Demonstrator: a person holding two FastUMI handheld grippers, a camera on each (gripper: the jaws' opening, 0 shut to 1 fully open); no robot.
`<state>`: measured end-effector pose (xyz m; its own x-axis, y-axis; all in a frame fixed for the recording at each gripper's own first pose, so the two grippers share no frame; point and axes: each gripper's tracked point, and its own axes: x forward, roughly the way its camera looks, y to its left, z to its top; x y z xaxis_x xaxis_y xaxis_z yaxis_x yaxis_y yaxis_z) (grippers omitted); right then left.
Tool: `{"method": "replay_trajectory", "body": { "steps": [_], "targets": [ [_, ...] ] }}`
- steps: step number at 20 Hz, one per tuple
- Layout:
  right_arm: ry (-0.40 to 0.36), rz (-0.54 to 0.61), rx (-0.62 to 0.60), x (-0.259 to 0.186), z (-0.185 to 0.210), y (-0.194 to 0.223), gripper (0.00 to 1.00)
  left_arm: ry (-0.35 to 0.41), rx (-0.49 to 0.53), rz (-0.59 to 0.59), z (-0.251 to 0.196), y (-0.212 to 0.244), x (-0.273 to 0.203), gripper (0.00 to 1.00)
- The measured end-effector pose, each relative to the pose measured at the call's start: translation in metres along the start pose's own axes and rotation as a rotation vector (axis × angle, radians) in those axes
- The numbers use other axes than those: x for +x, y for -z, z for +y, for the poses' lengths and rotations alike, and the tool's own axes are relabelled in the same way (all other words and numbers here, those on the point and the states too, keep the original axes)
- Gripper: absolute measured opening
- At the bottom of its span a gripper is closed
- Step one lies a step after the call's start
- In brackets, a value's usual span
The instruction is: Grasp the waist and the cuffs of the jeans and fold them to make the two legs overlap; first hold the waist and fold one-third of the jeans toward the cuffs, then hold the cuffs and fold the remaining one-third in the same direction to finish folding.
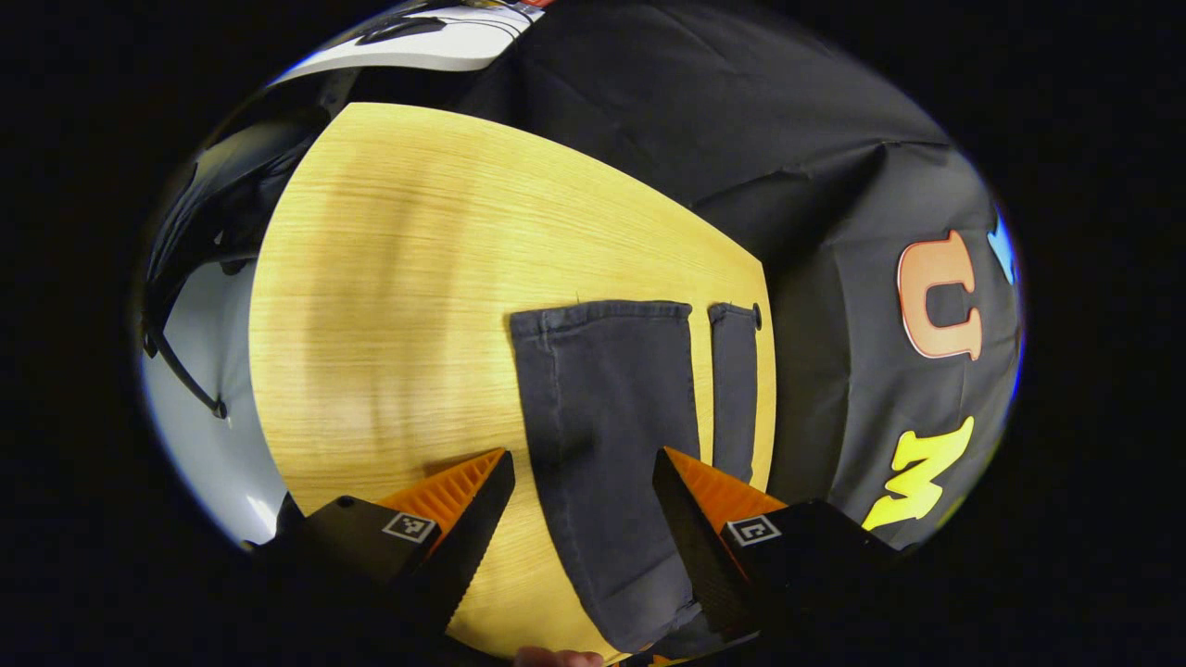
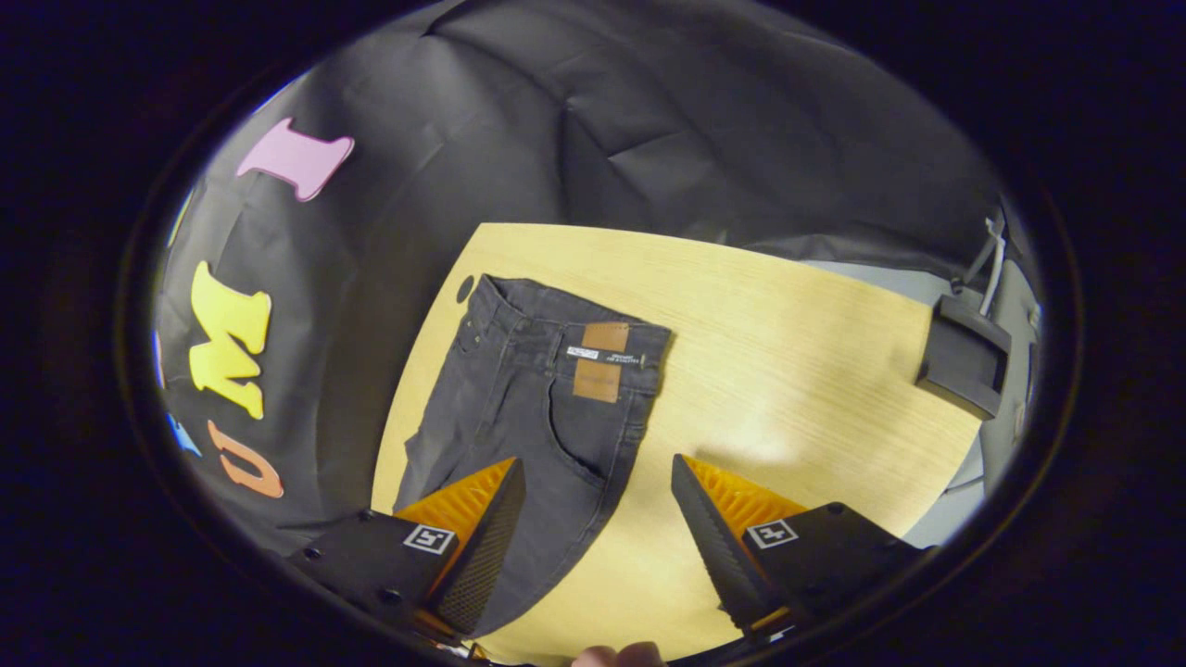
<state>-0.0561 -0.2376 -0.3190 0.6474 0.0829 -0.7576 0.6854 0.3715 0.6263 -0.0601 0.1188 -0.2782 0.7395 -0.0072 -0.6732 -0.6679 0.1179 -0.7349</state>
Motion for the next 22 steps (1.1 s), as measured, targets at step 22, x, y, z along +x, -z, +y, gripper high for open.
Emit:
{"method": "replay_trajectory", "body": {
  "steps": [22],
  "targets": [
    [0.078,0.013,-0.002,0.075,0.013,-0.048,0.65,0.055,0.035,0.059,-0.040,-0.001,0.049,0.84]
  ]
}}
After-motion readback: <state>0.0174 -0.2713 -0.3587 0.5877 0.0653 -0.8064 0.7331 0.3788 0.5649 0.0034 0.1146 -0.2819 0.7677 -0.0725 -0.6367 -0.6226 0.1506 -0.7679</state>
